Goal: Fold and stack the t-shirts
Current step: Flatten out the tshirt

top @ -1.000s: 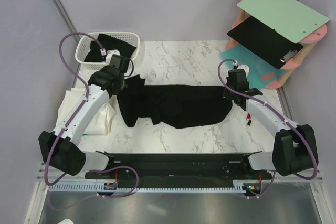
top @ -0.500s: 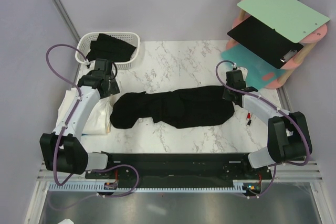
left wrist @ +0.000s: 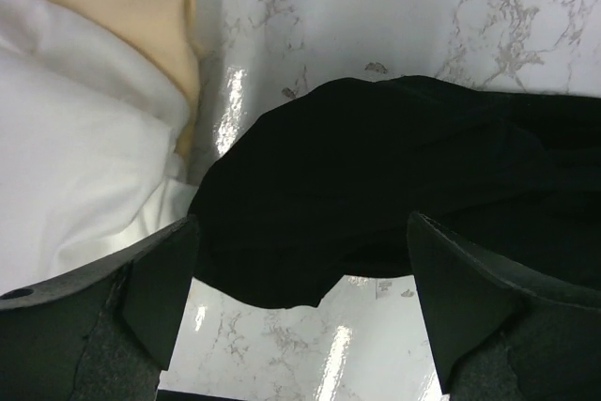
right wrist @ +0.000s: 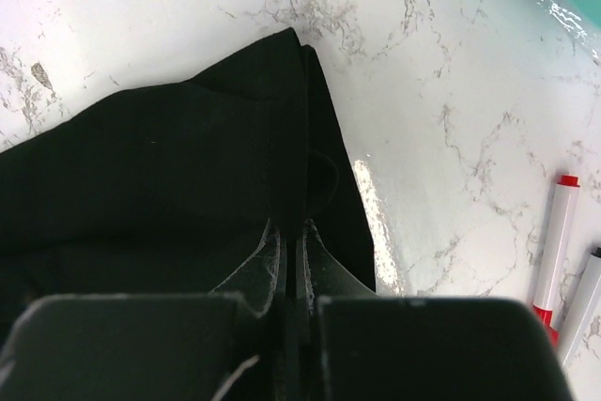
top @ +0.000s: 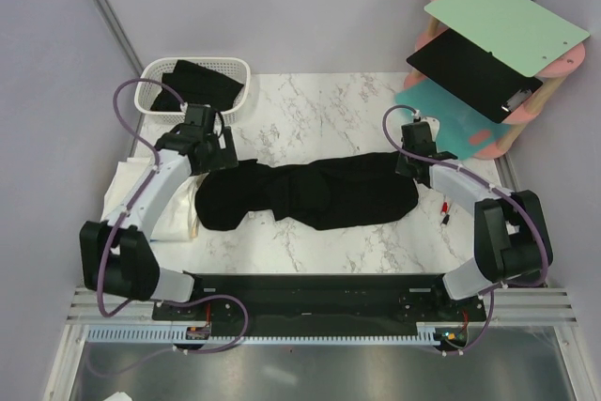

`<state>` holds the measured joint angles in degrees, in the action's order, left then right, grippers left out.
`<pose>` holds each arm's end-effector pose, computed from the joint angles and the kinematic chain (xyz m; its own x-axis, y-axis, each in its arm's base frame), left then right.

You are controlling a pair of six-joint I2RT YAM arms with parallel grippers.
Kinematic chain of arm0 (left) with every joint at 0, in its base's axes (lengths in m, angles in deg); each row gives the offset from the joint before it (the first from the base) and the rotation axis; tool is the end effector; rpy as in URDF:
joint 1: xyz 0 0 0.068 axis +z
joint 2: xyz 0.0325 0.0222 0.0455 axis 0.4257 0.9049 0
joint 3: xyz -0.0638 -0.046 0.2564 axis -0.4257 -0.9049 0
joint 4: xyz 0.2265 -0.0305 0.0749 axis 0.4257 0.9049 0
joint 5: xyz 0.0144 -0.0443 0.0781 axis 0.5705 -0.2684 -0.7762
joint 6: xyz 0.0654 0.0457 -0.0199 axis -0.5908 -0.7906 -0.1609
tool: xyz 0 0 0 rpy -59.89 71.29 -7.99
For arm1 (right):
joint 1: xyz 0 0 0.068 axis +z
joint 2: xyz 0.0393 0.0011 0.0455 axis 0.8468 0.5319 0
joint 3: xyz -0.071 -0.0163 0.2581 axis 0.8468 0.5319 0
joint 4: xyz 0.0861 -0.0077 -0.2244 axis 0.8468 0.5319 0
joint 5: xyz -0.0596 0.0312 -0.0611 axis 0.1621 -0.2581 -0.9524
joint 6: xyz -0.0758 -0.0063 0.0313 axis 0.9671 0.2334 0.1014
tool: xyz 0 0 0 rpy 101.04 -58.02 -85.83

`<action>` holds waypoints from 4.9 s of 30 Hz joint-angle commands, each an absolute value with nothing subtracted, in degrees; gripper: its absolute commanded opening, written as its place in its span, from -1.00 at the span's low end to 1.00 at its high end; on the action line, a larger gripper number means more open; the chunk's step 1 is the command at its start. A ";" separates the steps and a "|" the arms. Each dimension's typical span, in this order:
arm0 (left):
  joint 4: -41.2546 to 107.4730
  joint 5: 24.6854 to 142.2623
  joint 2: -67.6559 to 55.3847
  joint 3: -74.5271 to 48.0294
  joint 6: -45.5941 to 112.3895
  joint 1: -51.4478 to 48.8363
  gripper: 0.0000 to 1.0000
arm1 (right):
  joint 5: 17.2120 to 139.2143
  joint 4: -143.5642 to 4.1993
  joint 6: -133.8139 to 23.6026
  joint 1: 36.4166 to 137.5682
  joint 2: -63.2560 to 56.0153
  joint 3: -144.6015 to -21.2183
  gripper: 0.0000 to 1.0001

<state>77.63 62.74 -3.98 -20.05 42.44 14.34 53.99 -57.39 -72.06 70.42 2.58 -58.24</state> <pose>0.2755 -0.0371 0.2610 -0.7708 -0.2024 -0.6041 -0.2249 0.9736 -0.0391 0.3125 0.0486 0.1811 -0.6868 0.2427 -0.6851 0.2737 0.9596 0.0656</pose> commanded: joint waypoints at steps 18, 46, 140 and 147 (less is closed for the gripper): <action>78.81 57.11 16.02 -3.94 34.56 4.19 0.88 | 54.14 -60.35 -71.58 70.17 6.53 -62.47 -0.98; 79.68 45.78 19.37 0.10 34.82 4.01 -0.96 | 54.40 -61.05 -71.14 69.99 5.74 -61.86 -0.98; 79.51 46.82 -4.90 -15.10 37.81 4.10 -0.96 | 83.93 -101.48 -110.69 58.66 18.83 -50.78 0.37; 79.33 46.74 -4.11 -15.11 37.55 4.10 -0.96 | 84.72 -104.99 -111.92 58.74 21.64 -51.84 0.33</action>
